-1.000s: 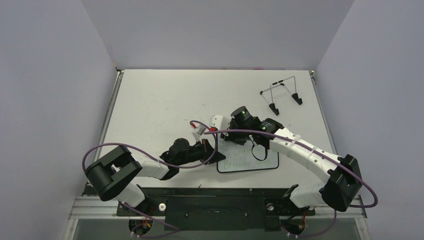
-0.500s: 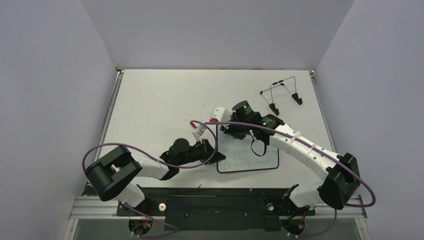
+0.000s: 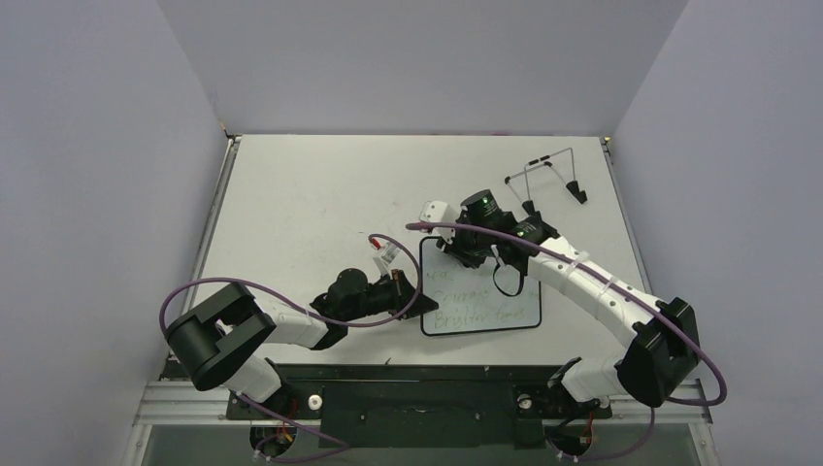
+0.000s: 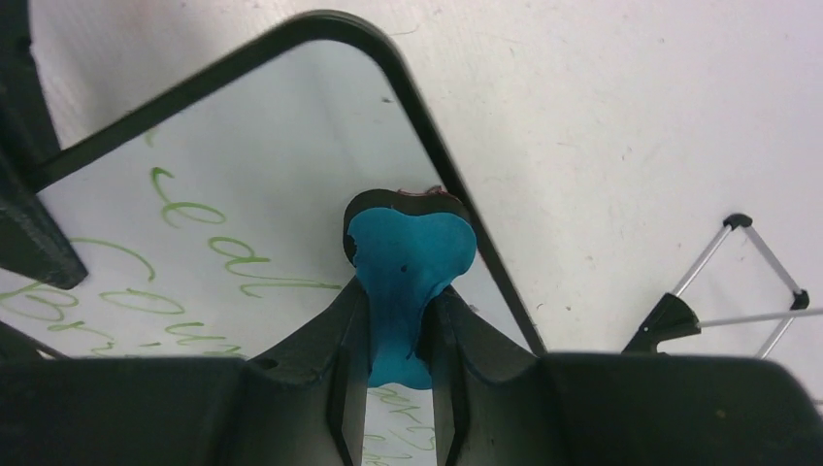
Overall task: Erase the whiteboard
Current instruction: Erase the whiteboard at the center of the board.
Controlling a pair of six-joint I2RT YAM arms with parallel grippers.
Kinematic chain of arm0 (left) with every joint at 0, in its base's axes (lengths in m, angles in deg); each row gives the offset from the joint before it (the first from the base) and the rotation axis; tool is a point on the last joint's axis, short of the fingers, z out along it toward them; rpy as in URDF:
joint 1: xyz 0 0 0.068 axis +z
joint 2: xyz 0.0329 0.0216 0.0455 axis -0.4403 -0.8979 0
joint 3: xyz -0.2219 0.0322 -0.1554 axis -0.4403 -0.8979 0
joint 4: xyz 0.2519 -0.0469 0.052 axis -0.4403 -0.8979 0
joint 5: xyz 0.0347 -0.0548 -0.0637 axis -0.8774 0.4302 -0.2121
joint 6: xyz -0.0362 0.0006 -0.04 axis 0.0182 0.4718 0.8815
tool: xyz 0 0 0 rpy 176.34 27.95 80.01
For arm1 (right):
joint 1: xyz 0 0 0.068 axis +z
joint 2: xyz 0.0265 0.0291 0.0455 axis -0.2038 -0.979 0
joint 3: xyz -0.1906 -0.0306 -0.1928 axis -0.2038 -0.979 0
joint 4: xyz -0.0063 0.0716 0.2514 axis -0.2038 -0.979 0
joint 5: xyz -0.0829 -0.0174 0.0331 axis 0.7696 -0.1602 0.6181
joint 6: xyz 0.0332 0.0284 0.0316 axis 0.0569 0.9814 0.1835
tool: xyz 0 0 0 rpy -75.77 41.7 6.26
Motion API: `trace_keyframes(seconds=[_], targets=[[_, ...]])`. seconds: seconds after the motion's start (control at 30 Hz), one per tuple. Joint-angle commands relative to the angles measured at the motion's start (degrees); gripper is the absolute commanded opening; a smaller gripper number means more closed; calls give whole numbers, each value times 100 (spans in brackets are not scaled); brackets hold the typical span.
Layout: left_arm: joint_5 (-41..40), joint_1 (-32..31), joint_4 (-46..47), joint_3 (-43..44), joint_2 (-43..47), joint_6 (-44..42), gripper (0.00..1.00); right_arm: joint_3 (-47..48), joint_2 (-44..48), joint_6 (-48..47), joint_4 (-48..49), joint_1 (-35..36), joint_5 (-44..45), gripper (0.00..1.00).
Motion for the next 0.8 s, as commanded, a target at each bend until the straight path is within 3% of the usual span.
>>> trace_keyframes(seconds=[0.0,0.1,0.17,0.37,0.57,0.77], targets=[[151,-67,593,78,264,-208,0,162,200,348,334,-310,-137,0],[136,-67,588,62,259,-208,0,231,329,338,159,-545,-1191,0],[132,-71,594,55,255,-208,0,193,388,351,152,-579,-1221,0],[135,-67,627,84,226,-184,0,101,175,423,223,-427,-598,0],[115,-67,616,76,251,-180,0,-15,167,-502,-338,253,-483,0],[104,-67,618,46,265,-182,0,-85,254,248,266,-255,219,0]])
